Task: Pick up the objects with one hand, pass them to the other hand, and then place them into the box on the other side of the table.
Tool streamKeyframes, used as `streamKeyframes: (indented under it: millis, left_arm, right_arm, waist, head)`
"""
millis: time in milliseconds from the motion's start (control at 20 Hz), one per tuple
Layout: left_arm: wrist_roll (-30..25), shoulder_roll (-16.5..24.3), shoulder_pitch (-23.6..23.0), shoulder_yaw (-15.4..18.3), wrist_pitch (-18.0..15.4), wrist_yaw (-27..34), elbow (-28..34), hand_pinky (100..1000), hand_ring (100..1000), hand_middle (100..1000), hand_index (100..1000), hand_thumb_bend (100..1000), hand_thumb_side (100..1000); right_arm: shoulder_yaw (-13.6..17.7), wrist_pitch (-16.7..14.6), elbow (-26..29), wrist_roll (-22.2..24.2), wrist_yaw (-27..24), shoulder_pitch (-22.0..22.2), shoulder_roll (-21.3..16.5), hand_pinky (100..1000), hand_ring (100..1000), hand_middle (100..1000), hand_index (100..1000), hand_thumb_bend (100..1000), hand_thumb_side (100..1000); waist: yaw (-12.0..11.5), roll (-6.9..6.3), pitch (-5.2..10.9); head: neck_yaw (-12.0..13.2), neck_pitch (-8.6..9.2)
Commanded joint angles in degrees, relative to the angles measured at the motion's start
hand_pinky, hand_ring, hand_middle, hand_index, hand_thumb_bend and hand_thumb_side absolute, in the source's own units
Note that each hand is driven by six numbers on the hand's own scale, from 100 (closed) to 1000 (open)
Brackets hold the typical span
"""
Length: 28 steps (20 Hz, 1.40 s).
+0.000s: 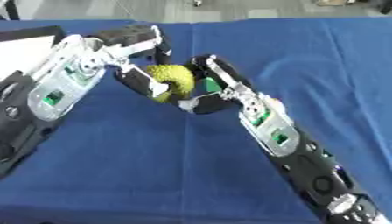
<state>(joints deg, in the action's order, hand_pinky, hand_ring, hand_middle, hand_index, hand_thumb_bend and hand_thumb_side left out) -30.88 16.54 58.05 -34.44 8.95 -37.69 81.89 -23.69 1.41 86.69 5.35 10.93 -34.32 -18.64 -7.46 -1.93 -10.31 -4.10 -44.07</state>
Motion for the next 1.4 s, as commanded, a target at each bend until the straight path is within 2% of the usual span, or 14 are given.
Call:
streamKeyframes:
  millis: [50,500,750,1000,1400]
  left_arm:
    - [-0.6,1.1,1.4,0.8,-0.5,-0.8,1.4,606,573,459,395,222,147]
    - [-0.4,2.1,1.3,1.6,-0.7,-2.2,3.0,591,550,434,368,265,119]
    - [-0.6,3.0,0.8,2.8,-0.1,-2.2,4.5,592,550,435,369,247,128]
    - [-0.6,4.9,-0.5,4.9,2.3,0.1,6.6,595,550,438,370,214,140]
    - [0.4,10.9,-1.4,9.1,6.7,3.7,11.1,597,550,439,371,201,129]
  right_arm:
    - [0.3,0.8,0.4,0.6,1.6,-1.0,-1.2,713,730,650,717,647,100]
    - [0.5,2.3,0.0,3.0,3.7,-0.9,-1.4,728,761,716,775,681,100]
    - [0.9,3.4,-0.4,3.8,4.8,-0.7,-1.7,733,773,735,789,671,100]
    - [1.3,4.3,-0.8,3.3,4.4,-0.3,-2.0,733,776,738,789,672,100]
    - [1.9,5.6,0.9,2.3,2.8,0.2,-3.3,737,782,742,783,630,100]
  waist:
    - [0.0,0.06,1.02]
    - [-0.1,0.08,1.15]
    - [-0.3,0.0,1.24]
    - [-0.6,-0.22,1.38]
    - [-0.7,-0.05,1.71]
  head:
    - [0.3,-0.05]
    - [0.6,-0.05]
    - [1.1,-0.05]
    - [1.3,-0.05]
    - [1.0,-0.05]
